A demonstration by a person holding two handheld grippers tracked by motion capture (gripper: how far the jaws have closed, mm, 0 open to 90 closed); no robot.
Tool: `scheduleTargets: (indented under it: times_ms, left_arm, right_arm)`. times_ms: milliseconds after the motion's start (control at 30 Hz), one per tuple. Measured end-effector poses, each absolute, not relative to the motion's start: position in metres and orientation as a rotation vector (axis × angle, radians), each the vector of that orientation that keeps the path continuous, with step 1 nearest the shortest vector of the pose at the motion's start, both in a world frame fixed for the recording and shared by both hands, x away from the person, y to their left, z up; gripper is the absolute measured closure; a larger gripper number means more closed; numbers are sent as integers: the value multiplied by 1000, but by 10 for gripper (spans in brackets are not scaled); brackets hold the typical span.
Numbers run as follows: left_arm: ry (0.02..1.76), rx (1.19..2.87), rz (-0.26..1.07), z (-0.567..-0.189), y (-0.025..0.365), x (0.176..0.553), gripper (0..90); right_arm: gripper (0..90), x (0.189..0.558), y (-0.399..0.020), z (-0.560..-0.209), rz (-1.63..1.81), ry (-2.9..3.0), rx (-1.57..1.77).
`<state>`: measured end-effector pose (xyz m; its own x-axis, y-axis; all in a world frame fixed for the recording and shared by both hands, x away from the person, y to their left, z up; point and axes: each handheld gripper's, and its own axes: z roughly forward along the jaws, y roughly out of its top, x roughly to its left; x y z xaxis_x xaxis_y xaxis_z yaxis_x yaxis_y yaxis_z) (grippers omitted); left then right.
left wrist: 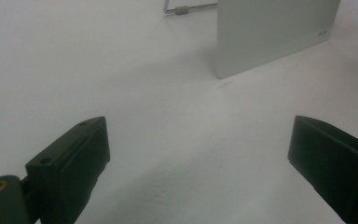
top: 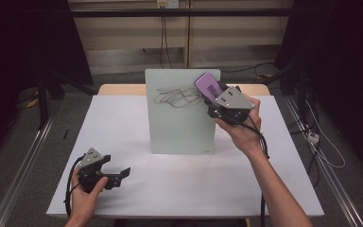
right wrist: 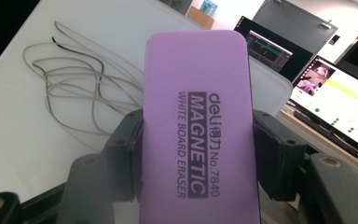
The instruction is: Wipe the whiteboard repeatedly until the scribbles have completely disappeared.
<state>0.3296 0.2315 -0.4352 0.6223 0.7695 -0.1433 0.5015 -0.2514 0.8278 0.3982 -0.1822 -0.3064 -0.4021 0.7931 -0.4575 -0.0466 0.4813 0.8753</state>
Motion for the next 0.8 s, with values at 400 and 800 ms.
scheduleTargets:
  times_ms: [400, 800]
  left_arm:
    - [1005, 1916, 366, -435, 230, 329, 54]
    - [1005, 1916, 366, -435, 231, 329, 54]
  right_arm:
    - [414, 399, -180, -311, 1061, 1759, 628]
    - [414, 392, -167, -333, 1069, 1846, 589]
